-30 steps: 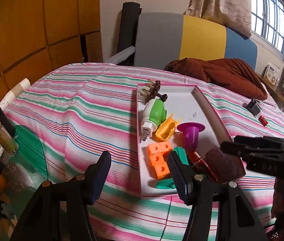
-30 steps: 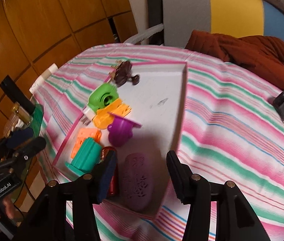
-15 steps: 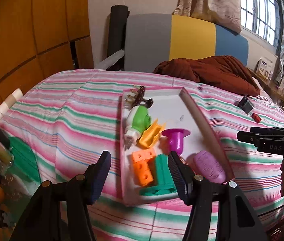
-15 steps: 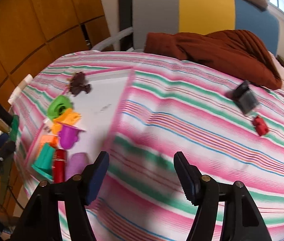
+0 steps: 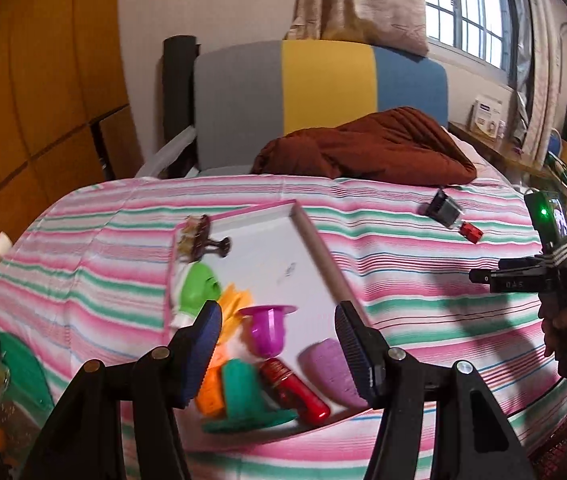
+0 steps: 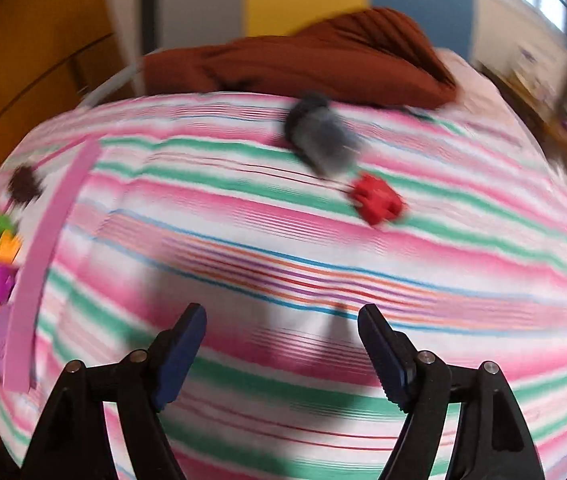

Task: Organize rigid objects
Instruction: 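Move both tools toward the clear black-capped jar and red puzzle piece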

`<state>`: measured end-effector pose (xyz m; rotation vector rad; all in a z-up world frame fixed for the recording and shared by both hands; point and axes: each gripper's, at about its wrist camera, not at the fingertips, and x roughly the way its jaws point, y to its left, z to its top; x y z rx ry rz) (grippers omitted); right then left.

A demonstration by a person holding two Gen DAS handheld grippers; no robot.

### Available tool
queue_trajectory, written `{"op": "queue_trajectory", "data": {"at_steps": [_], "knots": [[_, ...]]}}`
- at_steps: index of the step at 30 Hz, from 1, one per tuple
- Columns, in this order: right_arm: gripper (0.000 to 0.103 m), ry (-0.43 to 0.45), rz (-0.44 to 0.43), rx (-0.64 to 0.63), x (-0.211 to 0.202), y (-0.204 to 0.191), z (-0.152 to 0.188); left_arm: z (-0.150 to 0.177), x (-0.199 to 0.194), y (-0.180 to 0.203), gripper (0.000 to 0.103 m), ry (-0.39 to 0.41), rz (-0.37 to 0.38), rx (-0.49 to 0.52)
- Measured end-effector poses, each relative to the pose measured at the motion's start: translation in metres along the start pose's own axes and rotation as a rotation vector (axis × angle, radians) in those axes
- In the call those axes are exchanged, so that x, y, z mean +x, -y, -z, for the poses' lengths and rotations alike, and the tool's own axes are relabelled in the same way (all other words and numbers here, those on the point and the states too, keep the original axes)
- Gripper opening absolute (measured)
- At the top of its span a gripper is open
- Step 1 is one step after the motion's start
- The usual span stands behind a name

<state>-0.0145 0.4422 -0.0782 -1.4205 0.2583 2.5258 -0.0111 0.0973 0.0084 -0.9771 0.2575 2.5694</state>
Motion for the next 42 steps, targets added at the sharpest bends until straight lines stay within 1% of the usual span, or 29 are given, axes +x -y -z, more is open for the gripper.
{"op": "queue_trajectory", "data": {"at_steps": [2, 4, 7, 10, 11, 15, 18, 21, 23, 25, 27, 32, 34, 35, 36, 37, 39, 40, 42], "knots": [[0.079, -0.005, 0.034, 0.057, 0.002, 0.014, -0.003, -0.003, 0.004, 0.008, 0.059, -0.005, 0.013, 0.007], [0.079, -0.03, 0.042, 0.103, 0.005, 0.025, -0.004, -0.007, 0.008, 0.018, 0.06, -0.006, 0.023, 0.023], [0.079, -0.045, 0.075, 0.141, 0.005, 0.035, -0.005, -0.012, 0.013, 0.032, 0.06, -0.01, 0.045, 0.043], [0.079, -0.06, 0.112, 0.193, 0.004, 0.047, -0.005, -0.018, 0.019, 0.043, 0.06, -0.016, 0.042, 0.048], [0.079, -0.062, 0.123, 0.216, 0.004, 0.051, -0.005, -0.019, 0.021, 0.046, 0.06, -0.017, 0.053, 0.045], [0.079, -0.055, 0.159, 0.313, 0.001, 0.074, -0.004, -0.027, 0.027, 0.059, 0.06, -0.013, 0.071, 0.049], [0.079, -0.046, 0.178, 0.364, -0.001, 0.088, -0.004, -0.033, 0.032, 0.069, 0.059, -0.02, 0.106, 0.051], [0.079, -0.029, 0.19, 0.426, -0.004, 0.1, -0.005, -0.037, 0.04, 0.083, 0.059, -0.037, 0.129, 0.071], [0.081, -0.007, 0.194, 0.483, -0.007, 0.111, -0.004, -0.039, 0.046, 0.09, 0.059, -0.057, 0.16, 0.074], [0.082, 0.01, 0.188, 0.551, -0.009, 0.123, -0.002, -0.042, 0.053, 0.099, 0.059, -0.071, 0.197, 0.069], [0.082, 0.025, 0.17, 0.623, -0.012, 0.135, 0.001, -0.045, 0.058, 0.108, 0.059, -0.083, 0.214, 0.07], [0.082, 0.073, 0.135, 0.735, -0.02, 0.148, 0.007, -0.052, 0.082, 0.129, 0.059, -0.124, 0.242, 0.084], [0.082, 0.067, 0.106, 0.759, -0.019, 0.15, 0.008, -0.054, 0.096, 0.138, 0.059, -0.167, 0.276, 0.084], [0.082, 0.064, 0.09, 0.766, -0.018, 0.15, 0.009, -0.056, 0.105, 0.14, 0.059, -0.206, 0.306, 0.058], [0.082, 0.061, 0.08, 0.766, -0.016, 0.149, 0.008, -0.057, 0.111, 0.142, 0.059, -0.227, 0.319, 0.039], [0.082, 0.058, 0.07, 0.76, -0.016, 0.147, 0.008, -0.06, 0.114, 0.145, 0.059, -0.234, 0.325, 0.036], [0.082, 0.061, 0.055, 0.748, -0.015, 0.144, 0.007, -0.066, 0.121, 0.159, 0.06, -0.224, 0.349, 0.092], [0.082, 0.062, 0.052, 0.741, -0.016, 0.141, 0.006, -0.07, 0.125, 0.165, 0.061, -0.222, 0.365, 0.117], [0.082, 0.061, 0.032, 0.731, -0.017, 0.137, 0.005, -0.077, 0.135, 0.18, 0.076, -0.22, 0.371, 0.176]]}}
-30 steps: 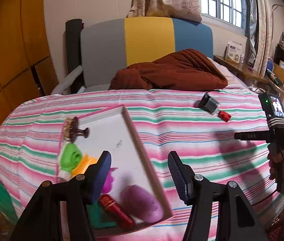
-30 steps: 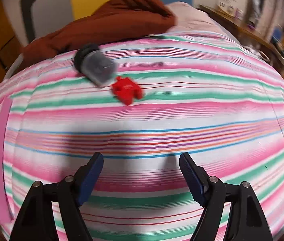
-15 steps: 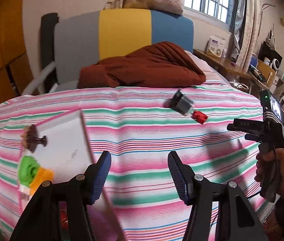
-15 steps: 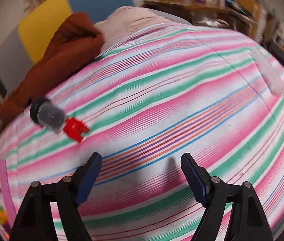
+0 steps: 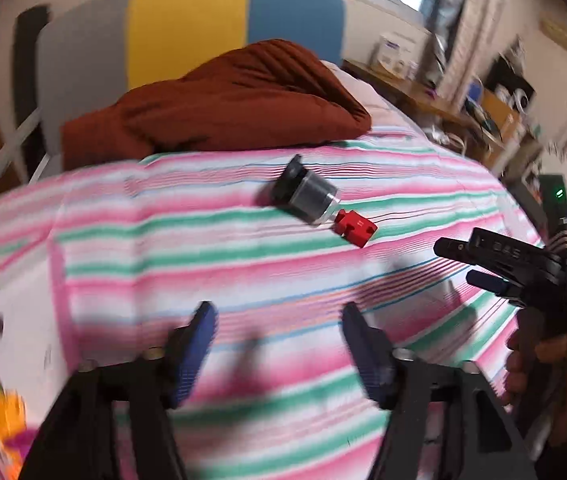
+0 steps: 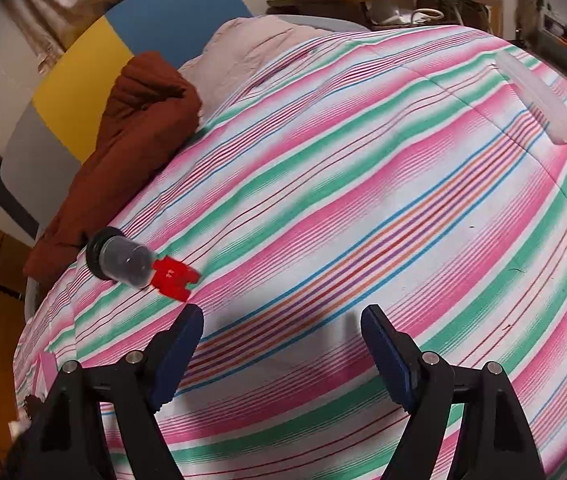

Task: Organize rigid objects
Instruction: 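Move both tools toward the clear black-capped jar and red puzzle piece, then grasp the clear black-capped jar with the left tool, then grasp the red puzzle piece with the right tool while the left tool lifts the jar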

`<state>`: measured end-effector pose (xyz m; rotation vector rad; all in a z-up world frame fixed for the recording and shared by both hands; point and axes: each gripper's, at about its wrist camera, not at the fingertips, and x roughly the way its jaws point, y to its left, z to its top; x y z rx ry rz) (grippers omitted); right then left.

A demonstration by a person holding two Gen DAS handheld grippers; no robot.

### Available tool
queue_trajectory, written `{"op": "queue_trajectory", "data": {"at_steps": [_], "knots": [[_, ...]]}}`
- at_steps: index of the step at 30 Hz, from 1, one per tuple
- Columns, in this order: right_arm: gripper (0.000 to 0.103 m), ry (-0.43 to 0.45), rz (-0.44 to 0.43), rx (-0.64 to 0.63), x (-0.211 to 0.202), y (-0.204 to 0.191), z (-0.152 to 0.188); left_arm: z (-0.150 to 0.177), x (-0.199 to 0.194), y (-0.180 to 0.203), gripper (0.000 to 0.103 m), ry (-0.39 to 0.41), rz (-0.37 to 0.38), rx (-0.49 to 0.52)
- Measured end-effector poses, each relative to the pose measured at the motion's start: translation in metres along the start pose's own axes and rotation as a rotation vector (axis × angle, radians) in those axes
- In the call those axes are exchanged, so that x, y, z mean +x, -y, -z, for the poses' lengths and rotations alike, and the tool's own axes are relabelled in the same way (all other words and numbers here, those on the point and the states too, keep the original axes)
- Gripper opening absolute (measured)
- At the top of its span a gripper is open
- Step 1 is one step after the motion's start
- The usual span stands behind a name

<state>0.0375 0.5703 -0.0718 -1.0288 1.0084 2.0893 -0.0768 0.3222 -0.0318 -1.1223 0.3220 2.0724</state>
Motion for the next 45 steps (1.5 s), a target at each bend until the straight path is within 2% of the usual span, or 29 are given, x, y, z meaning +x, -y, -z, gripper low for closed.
{"op": "queue_trajectory", "data": {"at_steps": [7, 11, 14, 17, 19, 20, 22, 23, 26, 30, 34, 39, 45], "knots": [[0.082, -0.007, -0.032, 0.018, -0.002, 0.003, 0.0, -0.05, 0.039, 0.024, 0.086, 0.024, 0.026, 0.15], [0.082, -0.003, -0.05, 0.052, -0.004, 0.008, -0.001, -0.075, 0.066, 0.038, 0.103, 0.044, 0.023, 0.228], [0.082, -0.014, -0.06, 0.07, -0.002, 0.01, -0.001, -0.086, 0.091, 0.043, 0.103, 0.008, 0.022, 0.254], [0.082, -0.027, -0.06, 0.067, 0.001, 0.009, 0.0, -0.095, 0.114, 0.041, 0.103, -0.013, 0.012, 0.234], [0.082, -0.034, -0.057, 0.063, 0.002, 0.008, 0.0, -0.098, 0.129, 0.037, 0.095, -0.037, -0.019, 0.224], [0.082, -0.038, -0.058, 0.061, 0.003, 0.007, 0.0, -0.098, 0.137, 0.032, 0.077, -0.067, -0.01, 0.201], [0.082, -0.039, -0.055, 0.058, 0.004, 0.007, 0.001, -0.096, 0.143, 0.025, 0.073, -0.099, 0.017, 0.171], [0.082, -0.038, -0.053, 0.057, 0.004, 0.007, 0.001, -0.093, 0.136, 0.02, 0.068, -0.069, 0.04, 0.157], [0.082, -0.037, -0.054, 0.058, 0.005, 0.006, 0.0, -0.082, 0.114, 0.01, 0.067, -0.047, 0.062, 0.101], [0.082, -0.041, -0.049, 0.043, 0.006, 0.005, 0.002, -0.049, 0.07, 0.005, 0.067, 0.001, 0.025, 0.096], [0.082, -0.069, -0.054, 0.014, 0.012, 0.0, 0.006, -0.009, 0.038, 0.001, 0.067, 0.005, 0.007, 0.044], [0.082, -0.098, -0.071, -0.063, 0.02, -0.015, 0.013, 0.043, 0.006, 0.005, 0.067, 0.009, 0.01, 0.024], [0.082, -0.087, -0.065, -0.201, 0.024, -0.039, 0.023, 0.073, -0.02, 0.007, 0.067, 0.032, -0.002, 0.034]]}}
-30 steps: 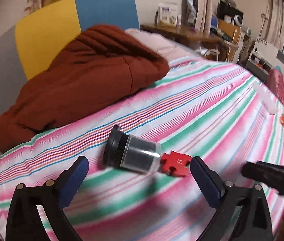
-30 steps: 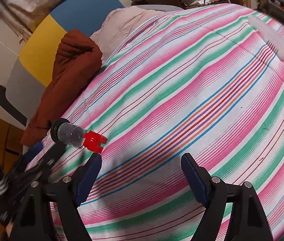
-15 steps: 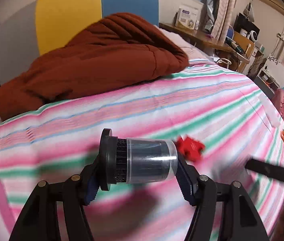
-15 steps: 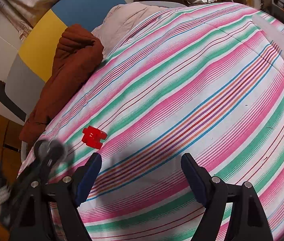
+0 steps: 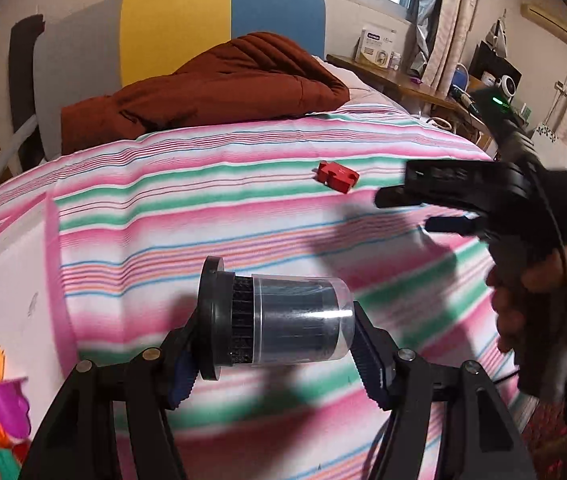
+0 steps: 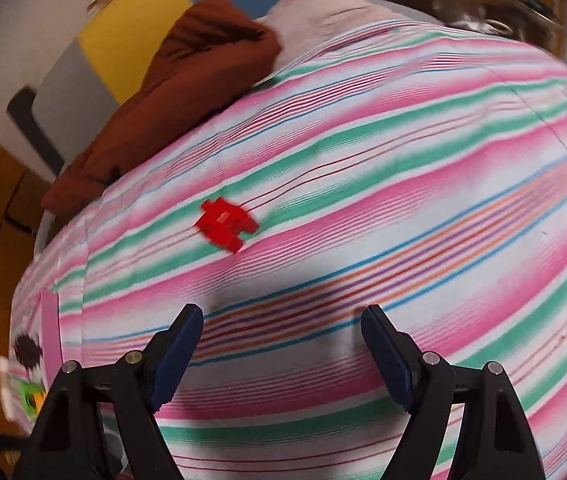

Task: Organize rigid objects
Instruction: 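Grasp the red puzzle piece with the right tool while the left tool lifts the jar, then carry the clear jar over the tray with the left tool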

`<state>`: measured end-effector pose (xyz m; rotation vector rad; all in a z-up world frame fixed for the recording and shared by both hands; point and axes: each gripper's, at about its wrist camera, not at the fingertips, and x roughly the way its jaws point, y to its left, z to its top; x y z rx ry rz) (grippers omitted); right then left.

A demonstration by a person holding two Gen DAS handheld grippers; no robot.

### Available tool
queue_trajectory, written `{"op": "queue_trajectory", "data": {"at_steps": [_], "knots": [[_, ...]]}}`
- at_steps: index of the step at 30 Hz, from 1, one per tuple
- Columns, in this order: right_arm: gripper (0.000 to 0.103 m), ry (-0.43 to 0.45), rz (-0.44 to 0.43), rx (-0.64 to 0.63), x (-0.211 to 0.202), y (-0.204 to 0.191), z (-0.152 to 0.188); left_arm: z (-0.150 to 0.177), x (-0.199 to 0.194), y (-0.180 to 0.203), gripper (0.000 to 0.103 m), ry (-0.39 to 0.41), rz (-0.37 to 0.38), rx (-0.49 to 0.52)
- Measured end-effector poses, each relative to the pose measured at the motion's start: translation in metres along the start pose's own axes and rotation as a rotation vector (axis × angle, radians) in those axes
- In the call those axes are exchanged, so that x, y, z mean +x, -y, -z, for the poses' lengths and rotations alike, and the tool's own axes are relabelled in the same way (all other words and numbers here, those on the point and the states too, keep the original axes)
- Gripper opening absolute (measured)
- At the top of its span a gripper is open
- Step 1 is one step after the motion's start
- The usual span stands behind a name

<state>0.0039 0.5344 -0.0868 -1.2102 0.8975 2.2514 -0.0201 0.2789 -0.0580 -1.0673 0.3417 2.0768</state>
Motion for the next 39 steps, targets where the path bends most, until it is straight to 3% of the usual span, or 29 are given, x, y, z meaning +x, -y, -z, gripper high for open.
{"op": "queue_trajectory", "data": {"at_steps": [13, 15, 16, 17, 21, 26, 30, 39], "knots": [[0.082, 0.05, 0.11, -0.332, 0.043, -0.057, -0.041, 0.026, 0.006, 0.012, 0.067, -0.02, 0.008, 0.033], [0.068, 0.044, 0.129, -0.385, 0.053, -0.064, -0.044, 0.026, 0.007, 0.01, 0.067, -0.022, 0.013, 0.025], [0.046, 0.027, 0.146, -0.413, 0.059, -0.066, -0.044, 0.026, 0.008, 0.01, 0.067, -0.024, 0.014, 0.021], [0.046, 0.05, 0.162, -0.439, 0.058, -0.07, -0.043, 0.026, 0.008, 0.009, 0.067, -0.023, 0.015, 0.016], [0.046, -0.011, 0.136, -0.452, 0.051, -0.073, -0.026, 0.028, 0.01, 0.01, 0.067, -0.011, -0.001, 0.024], [0.047, -0.088, 0.057, -0.434, 0.023, -0.068, 0.02, 0.032, 0.01, 0.012, 0.067, 0.006, -0.02, 0.038], [0.047, -0.053, 0.089, -0.478, 0.019, -0.073, 0.038, 0.03, -0.003, 0.014, 0.067, 0.02, -0.023, 0.01], [0.048, 0.007, 0.056, -0.488, 0.02, -0.07, 0.043, 0.023, -0.062, 0.008, 0.067, 0.123, -0.088, -0.011]]}}
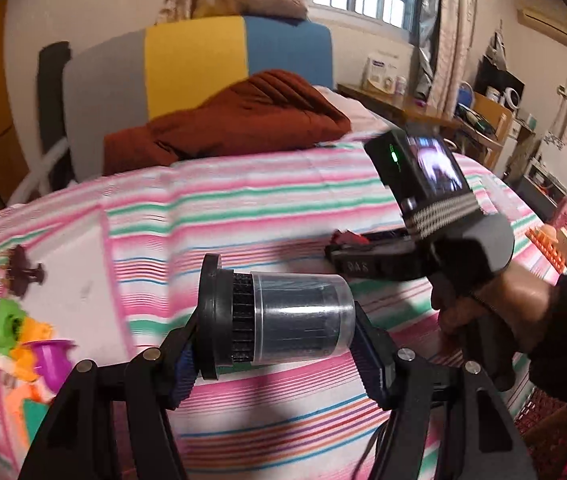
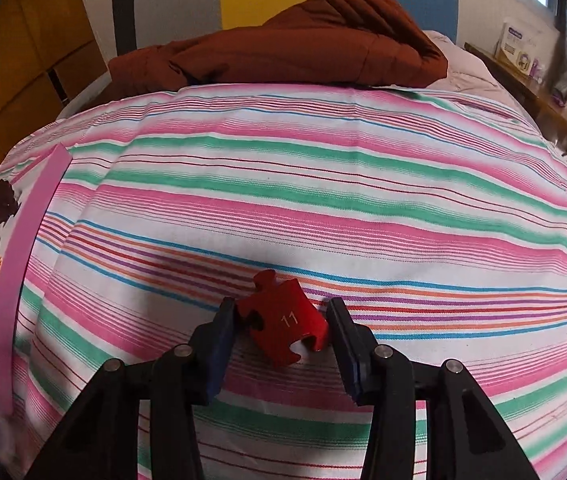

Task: Organize rigid objects
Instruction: 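Carry the clear jar over the tray with the left tool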

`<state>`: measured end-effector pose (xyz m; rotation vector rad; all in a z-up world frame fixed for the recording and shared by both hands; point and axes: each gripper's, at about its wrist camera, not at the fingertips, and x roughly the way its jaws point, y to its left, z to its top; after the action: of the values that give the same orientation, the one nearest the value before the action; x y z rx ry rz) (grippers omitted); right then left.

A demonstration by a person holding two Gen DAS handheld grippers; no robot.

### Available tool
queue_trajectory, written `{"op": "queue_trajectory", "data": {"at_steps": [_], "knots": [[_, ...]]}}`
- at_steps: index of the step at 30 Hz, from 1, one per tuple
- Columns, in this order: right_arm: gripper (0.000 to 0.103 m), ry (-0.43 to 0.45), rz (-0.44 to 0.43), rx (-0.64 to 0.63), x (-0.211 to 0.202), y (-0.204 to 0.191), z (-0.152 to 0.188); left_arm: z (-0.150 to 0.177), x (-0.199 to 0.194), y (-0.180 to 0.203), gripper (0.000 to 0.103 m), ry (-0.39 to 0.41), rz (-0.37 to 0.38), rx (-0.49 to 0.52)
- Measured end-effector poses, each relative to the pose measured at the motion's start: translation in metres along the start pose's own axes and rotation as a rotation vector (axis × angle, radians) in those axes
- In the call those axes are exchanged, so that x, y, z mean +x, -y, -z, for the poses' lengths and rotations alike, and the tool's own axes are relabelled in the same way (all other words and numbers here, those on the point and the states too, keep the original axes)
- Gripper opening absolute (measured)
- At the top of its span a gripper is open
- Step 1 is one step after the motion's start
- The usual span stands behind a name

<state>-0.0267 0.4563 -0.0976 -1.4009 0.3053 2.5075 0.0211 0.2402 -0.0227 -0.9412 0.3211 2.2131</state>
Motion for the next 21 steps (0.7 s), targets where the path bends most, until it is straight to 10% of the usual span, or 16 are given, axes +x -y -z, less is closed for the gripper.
{"op": "queue_trajectory", "data": {"at_steps": [21], "knots": [[0.049, 0.06, 0.011, -0.028, 0.005, -0.002, 0.002, 0.021, -0.071, -0.079, 0.067, 0.061, -0.149, -0.161]]}}
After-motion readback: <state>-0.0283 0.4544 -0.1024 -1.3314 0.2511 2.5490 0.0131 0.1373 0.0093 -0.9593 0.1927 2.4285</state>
